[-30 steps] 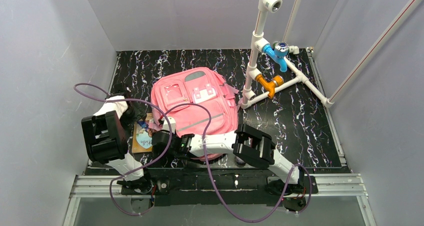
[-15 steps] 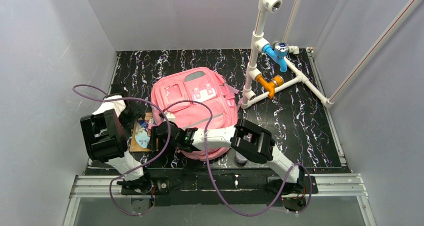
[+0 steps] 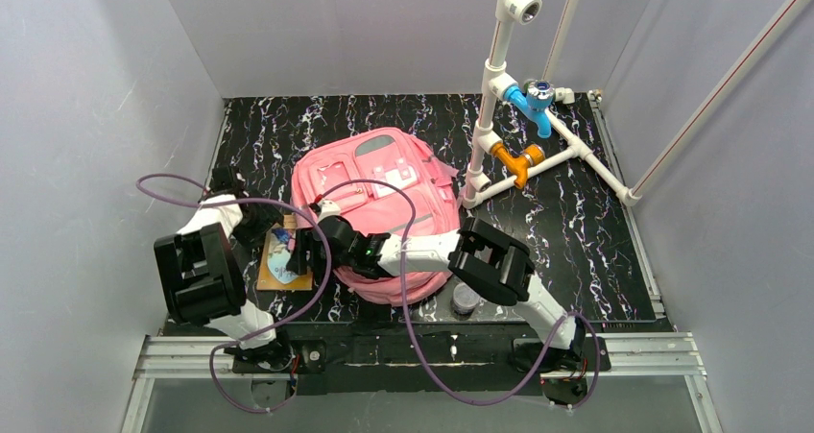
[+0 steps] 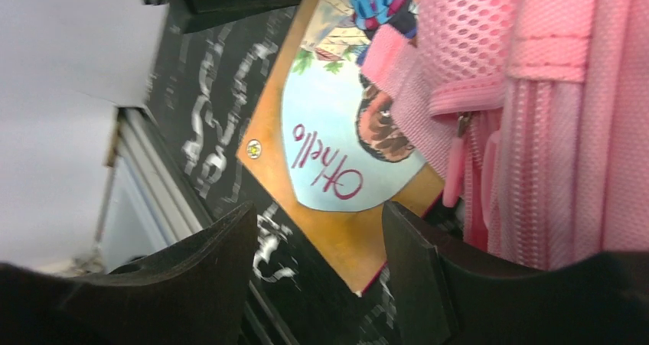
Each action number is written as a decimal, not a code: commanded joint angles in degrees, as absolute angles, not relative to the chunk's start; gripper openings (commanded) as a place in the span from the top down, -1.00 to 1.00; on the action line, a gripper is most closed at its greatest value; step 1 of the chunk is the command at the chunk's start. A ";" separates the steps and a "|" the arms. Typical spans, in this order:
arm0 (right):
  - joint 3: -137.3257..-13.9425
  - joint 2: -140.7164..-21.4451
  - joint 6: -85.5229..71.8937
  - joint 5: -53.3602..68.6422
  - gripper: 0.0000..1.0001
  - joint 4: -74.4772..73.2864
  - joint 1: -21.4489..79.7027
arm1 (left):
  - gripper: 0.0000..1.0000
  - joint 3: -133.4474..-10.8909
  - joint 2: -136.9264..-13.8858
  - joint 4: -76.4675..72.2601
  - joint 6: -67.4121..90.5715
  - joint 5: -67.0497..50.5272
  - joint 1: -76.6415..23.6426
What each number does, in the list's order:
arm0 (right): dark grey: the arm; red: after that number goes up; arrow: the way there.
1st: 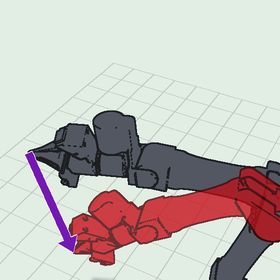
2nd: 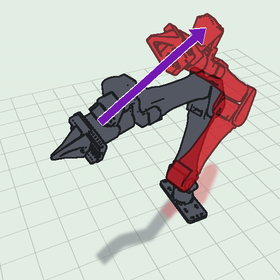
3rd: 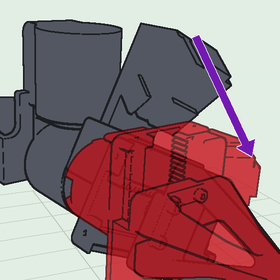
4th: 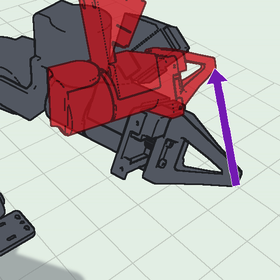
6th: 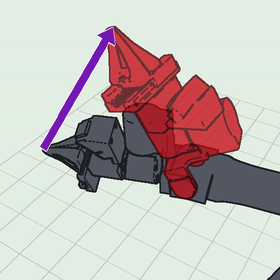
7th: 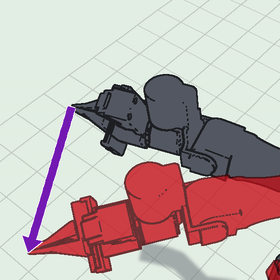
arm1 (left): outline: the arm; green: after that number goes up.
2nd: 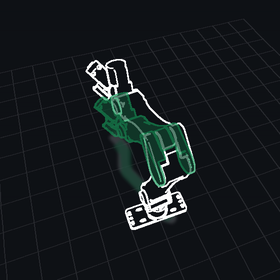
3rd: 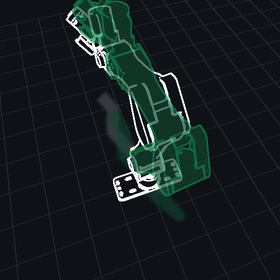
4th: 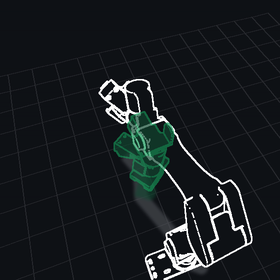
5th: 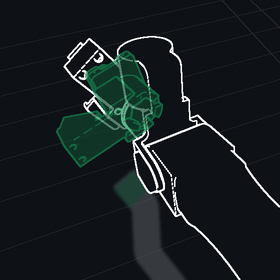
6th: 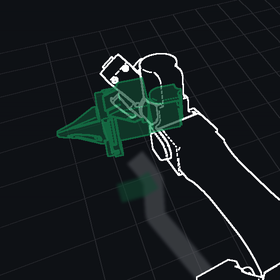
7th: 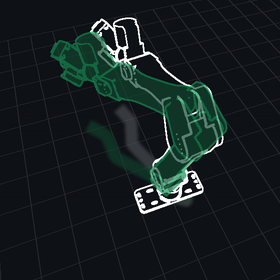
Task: Pack the student bag
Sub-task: Pick up the book from the center of the board.
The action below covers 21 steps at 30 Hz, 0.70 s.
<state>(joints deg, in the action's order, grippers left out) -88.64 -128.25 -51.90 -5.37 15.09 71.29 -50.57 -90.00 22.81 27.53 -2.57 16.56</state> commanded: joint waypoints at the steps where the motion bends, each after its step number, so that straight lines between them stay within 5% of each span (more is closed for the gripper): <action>1: -84.48 -122.13 -41.81 -8.12 -0.39 2.44 69.79 | -0.32 -38.58 -86.94 26.81 38.67 -13.30 16.52; 11: -73.10 -112.14 -35.80 -8.02 -0.45 -2.88 69.72 | -0.56 -26.82 -63.66 31.80 53.30 -12.08 16.70; 14: -73.33 -113.22 -36.83 -6.46 -0.45 -3.58 69.55 | -0.80 -26.49 -59.81 33.22 52.59 -11.72 16.73; 21: -69.42 -111.39 -38.93 -4.94 -0.44 1.45 69.79 | -0.51 -23.71 -56.13 34.11 54.25 -14.05 16.26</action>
